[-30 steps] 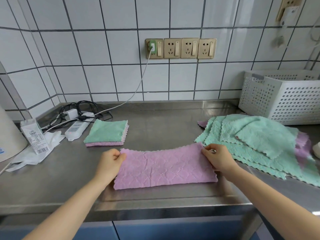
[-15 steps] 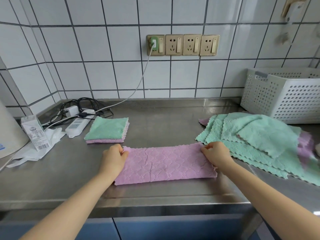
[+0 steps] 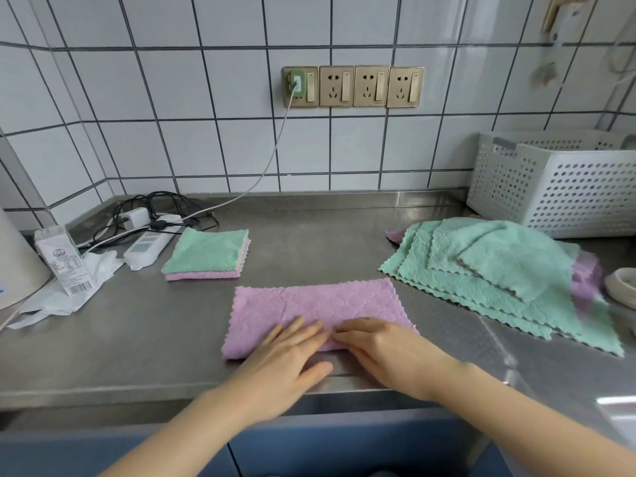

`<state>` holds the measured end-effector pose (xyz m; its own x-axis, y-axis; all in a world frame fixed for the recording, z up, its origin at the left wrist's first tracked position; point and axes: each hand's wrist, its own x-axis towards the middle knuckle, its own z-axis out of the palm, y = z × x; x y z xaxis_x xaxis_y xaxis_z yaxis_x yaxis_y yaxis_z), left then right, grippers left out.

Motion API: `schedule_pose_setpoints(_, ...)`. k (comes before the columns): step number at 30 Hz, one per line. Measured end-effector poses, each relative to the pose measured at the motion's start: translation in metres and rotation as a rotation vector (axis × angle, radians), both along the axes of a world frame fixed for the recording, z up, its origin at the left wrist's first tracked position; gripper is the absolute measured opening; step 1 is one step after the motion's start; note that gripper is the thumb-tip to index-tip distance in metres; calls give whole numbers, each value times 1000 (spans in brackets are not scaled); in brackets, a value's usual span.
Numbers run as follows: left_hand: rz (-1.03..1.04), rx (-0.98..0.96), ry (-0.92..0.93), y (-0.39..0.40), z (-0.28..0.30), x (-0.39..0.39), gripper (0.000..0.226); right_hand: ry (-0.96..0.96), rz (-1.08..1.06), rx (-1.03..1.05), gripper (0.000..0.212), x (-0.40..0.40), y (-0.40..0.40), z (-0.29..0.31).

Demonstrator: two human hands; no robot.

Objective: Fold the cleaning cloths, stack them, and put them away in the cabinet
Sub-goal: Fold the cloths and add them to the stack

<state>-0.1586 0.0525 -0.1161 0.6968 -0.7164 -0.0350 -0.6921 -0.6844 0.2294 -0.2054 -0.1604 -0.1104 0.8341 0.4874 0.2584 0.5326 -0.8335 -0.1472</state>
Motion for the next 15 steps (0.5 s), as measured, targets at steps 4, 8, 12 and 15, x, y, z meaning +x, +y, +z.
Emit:
schedule_pose_setpoints(4,21,10,-22,28,-10,-6,86,5,-98,-3,38,-15,-32,-12)
schedule_pose_setpoints(8,98,-15,-60,55,-16,-12,91,-34,-193,20,56,-29,-59,-16)
schedule_pose_setpoints(12,198,-59,-154,53,-15,-21,108,-249,-212,-112,45,-29,-67,-17)
schedule_pose_setpoints(15,186,-104,-160,33,-9,-28,104,-237,-258,-207,9,-22,-61,-18)
